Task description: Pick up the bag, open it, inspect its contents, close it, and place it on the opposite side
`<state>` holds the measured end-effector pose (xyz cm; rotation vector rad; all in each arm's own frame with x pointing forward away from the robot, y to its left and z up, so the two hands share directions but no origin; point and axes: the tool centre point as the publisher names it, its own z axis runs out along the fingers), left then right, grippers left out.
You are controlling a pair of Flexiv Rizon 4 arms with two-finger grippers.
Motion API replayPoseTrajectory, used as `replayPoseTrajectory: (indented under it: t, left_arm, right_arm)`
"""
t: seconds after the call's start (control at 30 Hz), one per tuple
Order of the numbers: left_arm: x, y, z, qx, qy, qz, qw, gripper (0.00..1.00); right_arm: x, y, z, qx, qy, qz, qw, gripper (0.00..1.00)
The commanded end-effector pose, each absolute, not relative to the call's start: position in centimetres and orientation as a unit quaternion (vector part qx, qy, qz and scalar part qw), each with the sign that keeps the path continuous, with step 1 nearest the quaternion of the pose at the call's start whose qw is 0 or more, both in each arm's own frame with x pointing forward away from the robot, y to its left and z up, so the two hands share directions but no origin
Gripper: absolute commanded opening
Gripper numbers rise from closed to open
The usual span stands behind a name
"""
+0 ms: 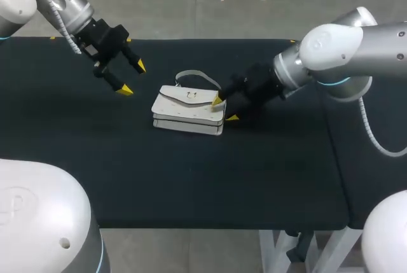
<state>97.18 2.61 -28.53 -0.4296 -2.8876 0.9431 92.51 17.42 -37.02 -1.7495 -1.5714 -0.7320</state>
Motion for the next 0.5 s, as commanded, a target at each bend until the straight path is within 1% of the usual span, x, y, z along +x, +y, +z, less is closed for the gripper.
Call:
replayPoseTrajectory:
  t: [0.03, 0.2, 0.3, 0.37, 0.5]
  left_arm:
    - [97.2, 2.6, -28.6, -0.140, -0.940, 0.308, 0.037, 1.00]
    - [97.2, 2.6, -28.6, -0.140, -0.940, 0.308, 0.037, 1.00]
    - [97.2, 2.6, -28.6, -0.140, -0.940, 0.308, 0.037, 1.00]
    - [97.2, 2.6, -28.6, -0.140, -0.940, 0.308, 0.037, 1.00]
    - [97.2, 2.6, -28.6, -0.140, -0.940, 0.308, 0.037, 1.00]
  right_arm:
    - [91.4, 16.0, -34.2, -0.679, -0.618, -0.261, 0.296, 1.00]
    - [90.3, 14.8, -31.2, -0.658, -0.670, -0.250, 0.235, 1.00]
    - [89.6, 15.2, -29.8, -0.626, -0.723, -0.229, 0.183, 1.00]
    - [89.3, 15.4, -29.1, -0.614, -0.742, -0.226, 0.150, 1.00]
    - [89.0, 15.3, -28.4, -0.584, -0.776, -0.212, 0.110, 1.00]
